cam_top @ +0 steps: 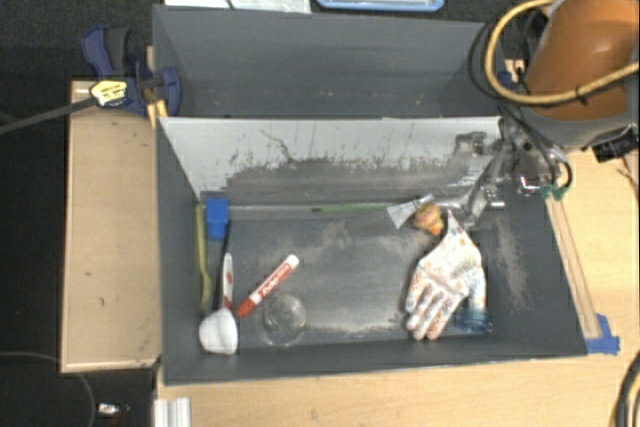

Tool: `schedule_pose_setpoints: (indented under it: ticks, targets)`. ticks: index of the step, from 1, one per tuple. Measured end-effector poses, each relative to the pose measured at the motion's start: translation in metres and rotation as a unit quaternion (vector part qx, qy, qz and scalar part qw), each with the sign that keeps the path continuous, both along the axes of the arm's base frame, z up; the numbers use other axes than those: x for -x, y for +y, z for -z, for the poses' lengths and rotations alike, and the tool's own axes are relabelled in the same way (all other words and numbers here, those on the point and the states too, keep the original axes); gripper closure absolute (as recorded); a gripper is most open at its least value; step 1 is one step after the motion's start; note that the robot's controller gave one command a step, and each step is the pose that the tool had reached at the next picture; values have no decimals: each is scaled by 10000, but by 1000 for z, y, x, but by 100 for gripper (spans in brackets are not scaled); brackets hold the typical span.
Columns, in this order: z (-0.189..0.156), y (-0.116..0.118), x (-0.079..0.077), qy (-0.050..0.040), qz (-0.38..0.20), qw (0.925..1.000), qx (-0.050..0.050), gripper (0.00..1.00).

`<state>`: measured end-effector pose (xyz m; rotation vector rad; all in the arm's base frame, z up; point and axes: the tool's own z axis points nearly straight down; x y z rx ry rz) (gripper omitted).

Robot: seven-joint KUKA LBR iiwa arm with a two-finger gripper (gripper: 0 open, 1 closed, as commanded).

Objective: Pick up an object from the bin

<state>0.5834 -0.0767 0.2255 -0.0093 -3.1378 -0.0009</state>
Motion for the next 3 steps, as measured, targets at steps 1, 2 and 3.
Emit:
schedule_pose_setpoints:
  ticks: [1,2,3]
  targets:
    - [-5,0,-1,-40,-13,10000,6,0]
    - [45,-1,55,-58,-1364,9906,9,0]
    - [65,-4,82,-52,-3391,9407,13,0]
